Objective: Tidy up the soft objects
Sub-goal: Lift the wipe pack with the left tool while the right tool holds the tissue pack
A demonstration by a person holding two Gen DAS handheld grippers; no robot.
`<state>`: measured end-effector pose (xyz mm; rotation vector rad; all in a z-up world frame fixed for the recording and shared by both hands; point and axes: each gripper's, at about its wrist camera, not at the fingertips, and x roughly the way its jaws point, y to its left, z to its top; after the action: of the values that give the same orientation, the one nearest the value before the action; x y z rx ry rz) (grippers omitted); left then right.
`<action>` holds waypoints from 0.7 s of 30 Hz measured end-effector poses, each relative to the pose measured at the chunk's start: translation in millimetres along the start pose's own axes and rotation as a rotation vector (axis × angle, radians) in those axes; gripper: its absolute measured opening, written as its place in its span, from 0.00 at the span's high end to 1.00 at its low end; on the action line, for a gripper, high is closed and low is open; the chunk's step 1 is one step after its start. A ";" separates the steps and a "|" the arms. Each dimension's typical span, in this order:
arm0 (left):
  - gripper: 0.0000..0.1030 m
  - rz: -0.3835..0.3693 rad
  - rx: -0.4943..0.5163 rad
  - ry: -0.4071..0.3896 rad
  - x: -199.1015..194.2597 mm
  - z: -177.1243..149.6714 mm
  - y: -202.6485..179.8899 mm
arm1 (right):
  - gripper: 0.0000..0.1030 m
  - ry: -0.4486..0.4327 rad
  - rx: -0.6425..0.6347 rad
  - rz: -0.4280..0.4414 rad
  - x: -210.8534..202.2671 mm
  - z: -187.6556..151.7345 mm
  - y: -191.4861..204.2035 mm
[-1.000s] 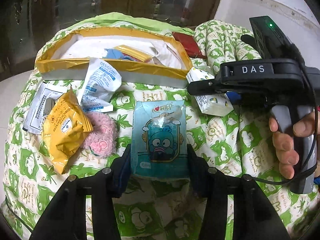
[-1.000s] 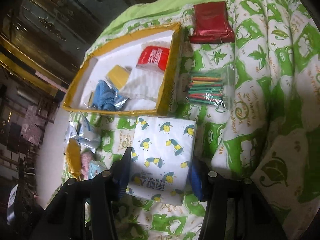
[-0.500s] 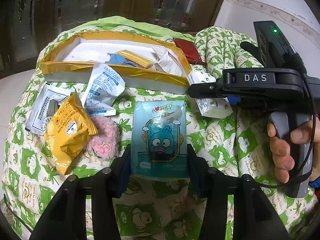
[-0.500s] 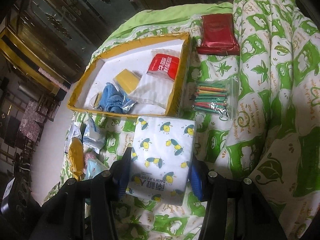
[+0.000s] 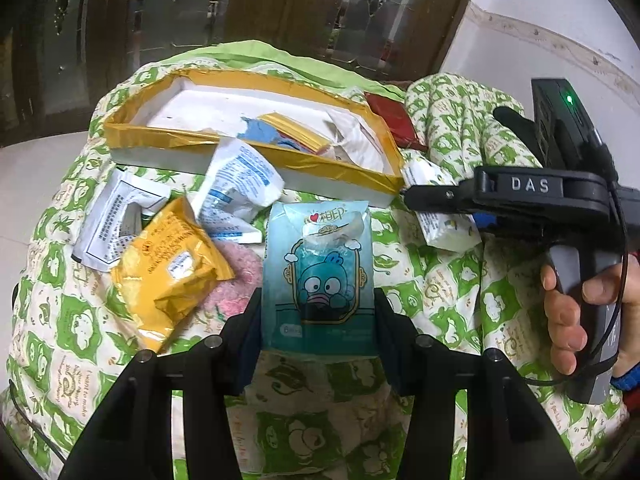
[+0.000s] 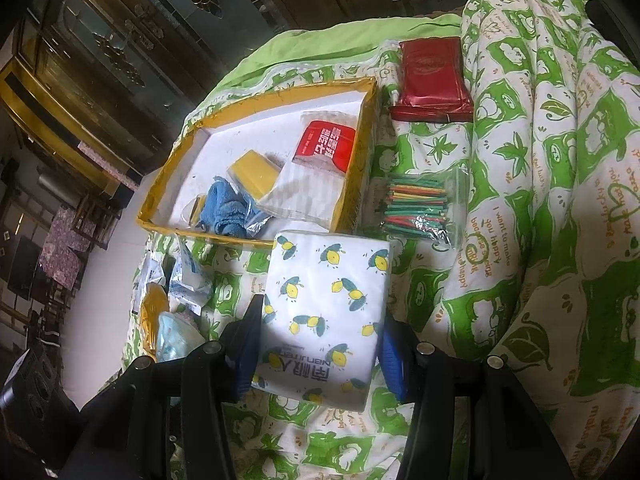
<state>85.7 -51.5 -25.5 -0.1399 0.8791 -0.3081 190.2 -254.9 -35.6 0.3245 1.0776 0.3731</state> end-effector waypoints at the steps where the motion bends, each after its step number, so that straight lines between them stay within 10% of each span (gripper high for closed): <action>1: 0.52 0.000 -0.005 -0.003 -0.7 0.4 1.2 | 0.47 0.001 0.000 0.001 -0.1 0.1 -0.1; 21: 0.52 0.003 -0.006 -0.004 -1.5 1.1 2.0 | 0.47 -0.002 0.004 0.003 -1.2 -0.2 -0.3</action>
<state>86.1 -49.2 -24.2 -0.1452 0.8763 -0.3026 189.6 -255.7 -34.9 0.3301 1.0761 0.3731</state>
